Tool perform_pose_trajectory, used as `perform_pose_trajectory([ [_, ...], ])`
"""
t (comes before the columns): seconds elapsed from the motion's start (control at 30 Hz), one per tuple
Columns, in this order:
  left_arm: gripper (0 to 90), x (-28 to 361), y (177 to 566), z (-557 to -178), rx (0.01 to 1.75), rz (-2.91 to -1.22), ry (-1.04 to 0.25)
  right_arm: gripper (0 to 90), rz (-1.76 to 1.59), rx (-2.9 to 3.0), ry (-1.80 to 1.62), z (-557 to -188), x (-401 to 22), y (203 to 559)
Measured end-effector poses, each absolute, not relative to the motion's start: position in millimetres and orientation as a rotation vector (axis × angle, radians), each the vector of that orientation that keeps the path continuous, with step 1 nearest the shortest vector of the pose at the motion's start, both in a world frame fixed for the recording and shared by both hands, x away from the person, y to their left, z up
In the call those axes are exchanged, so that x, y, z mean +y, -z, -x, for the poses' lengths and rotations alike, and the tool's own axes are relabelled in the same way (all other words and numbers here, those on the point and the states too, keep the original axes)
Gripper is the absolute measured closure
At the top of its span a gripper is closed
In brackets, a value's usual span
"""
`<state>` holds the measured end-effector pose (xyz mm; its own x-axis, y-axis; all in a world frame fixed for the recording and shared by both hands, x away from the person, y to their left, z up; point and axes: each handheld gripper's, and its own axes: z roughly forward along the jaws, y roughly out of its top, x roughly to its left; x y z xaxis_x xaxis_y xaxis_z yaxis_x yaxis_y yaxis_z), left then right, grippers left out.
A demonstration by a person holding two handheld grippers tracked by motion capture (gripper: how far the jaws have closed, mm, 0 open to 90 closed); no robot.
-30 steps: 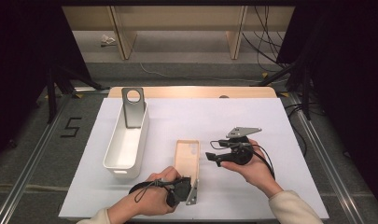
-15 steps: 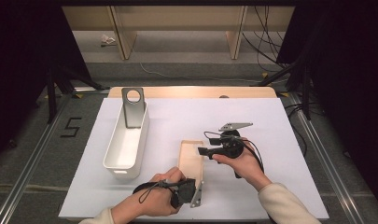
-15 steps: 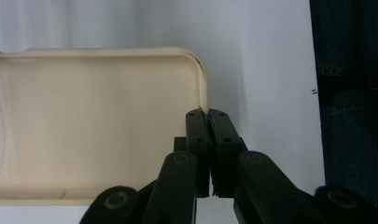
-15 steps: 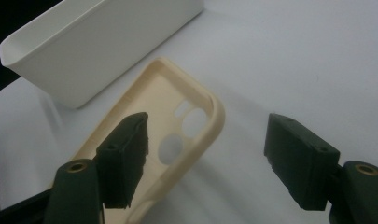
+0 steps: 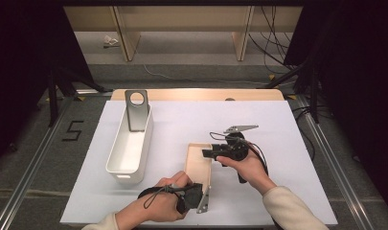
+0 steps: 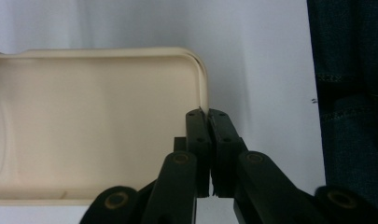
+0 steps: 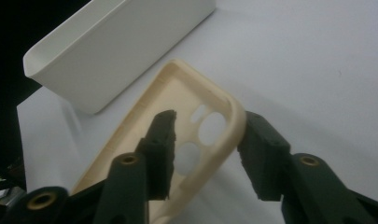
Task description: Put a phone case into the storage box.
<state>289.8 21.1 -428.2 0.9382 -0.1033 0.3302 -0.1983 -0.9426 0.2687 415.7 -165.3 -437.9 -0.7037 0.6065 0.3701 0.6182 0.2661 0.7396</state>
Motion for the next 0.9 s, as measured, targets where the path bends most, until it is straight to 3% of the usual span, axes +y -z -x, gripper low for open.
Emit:
perform_pose_trajectory([
  [0.1, 87.4, 21, 428, -290, -0.222, -2.791, -0.452, 67.2, 1.211, -2.453, 1.475, -416, -168, 437],
  [0.37, 87.3, 23, 428, -293, -0.211, -2.789, -0.482, 75.9, 1.238, -2.366, 1.546, -413, -172, 427],
  [0.77, 85.4, 27, 422, -299, -0.172, -2.722, -0.596, 81.9, 1.218, -2.285, 1.717, -404, -177, 400],
  [0.9, 77.4, 35, 416, -301, -0.098, -2.642, -0.610, 81.8, 1.238, -2.304, 1.760, -403, -185, 393],
])
